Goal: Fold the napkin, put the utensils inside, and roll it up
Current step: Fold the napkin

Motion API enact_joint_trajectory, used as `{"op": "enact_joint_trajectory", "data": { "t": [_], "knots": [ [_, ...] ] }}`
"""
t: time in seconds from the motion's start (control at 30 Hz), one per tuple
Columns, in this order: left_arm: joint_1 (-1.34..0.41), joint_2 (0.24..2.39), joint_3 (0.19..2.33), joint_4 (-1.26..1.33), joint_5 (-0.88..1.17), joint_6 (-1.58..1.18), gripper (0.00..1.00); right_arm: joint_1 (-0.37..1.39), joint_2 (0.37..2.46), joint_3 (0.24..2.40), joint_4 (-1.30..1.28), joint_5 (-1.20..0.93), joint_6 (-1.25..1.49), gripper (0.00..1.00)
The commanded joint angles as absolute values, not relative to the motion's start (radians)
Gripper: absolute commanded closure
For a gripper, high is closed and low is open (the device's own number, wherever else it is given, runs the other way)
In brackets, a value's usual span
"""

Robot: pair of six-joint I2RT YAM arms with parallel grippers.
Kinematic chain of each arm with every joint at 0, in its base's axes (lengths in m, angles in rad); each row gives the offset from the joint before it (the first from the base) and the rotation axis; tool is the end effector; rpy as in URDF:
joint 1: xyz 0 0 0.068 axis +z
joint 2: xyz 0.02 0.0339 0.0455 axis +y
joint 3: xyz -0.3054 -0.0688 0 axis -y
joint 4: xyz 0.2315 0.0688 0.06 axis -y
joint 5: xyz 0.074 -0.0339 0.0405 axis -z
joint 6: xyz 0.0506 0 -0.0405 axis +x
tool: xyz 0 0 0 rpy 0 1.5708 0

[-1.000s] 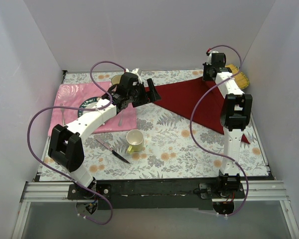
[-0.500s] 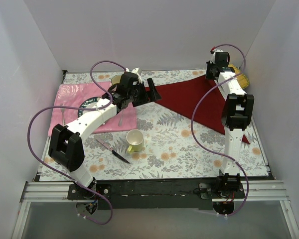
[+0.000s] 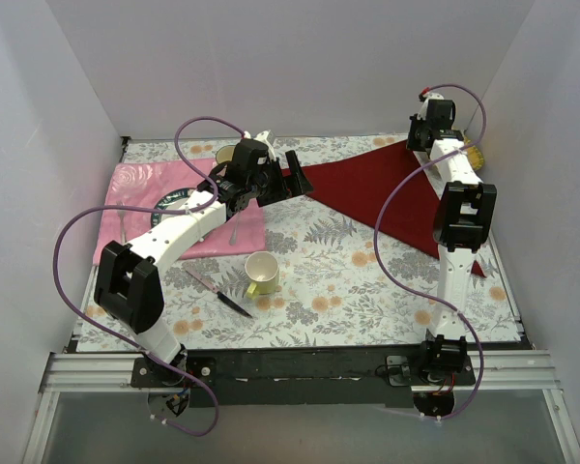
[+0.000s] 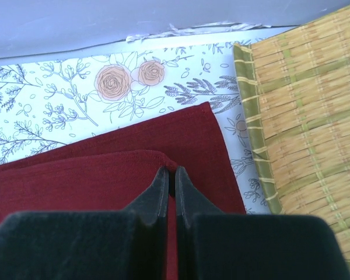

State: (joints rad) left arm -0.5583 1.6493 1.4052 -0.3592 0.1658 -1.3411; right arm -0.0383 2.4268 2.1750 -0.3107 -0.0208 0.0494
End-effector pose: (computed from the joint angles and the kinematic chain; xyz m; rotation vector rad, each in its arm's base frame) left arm 0.3222 -0.2111 0.3499 -0.8367 2.3082 -1.1666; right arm 0.5948 -0.0217 0.2477 0.0813 2.1317 0.0287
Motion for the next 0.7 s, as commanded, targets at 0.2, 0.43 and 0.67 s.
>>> {"op": "enact_joint_trajectory", "data": {
  "t": [0.2, 0.43, 0.67],
  "knots": [
    [-0.554, 1.655, 1.442, -0.359, 0.178, -1.33, 0.1, -0.038, 2.462, 2.229, -0.256, -0.066, 0.046, 0.99],
    [-0.554, 1.663, 1.443, -0.356, 0.181, -1.331, 0.1, -0.038, 2.473, 2.23, -0.255, -0.051, 0.032, 0.96],
    [-0.552, 1.684, 1.451, -0.347, 0.17, -1.33, 0.1, -0.038, 2.513, 2.353, -0.348, -0.028, 0.043, 0.54]
  ]
}}
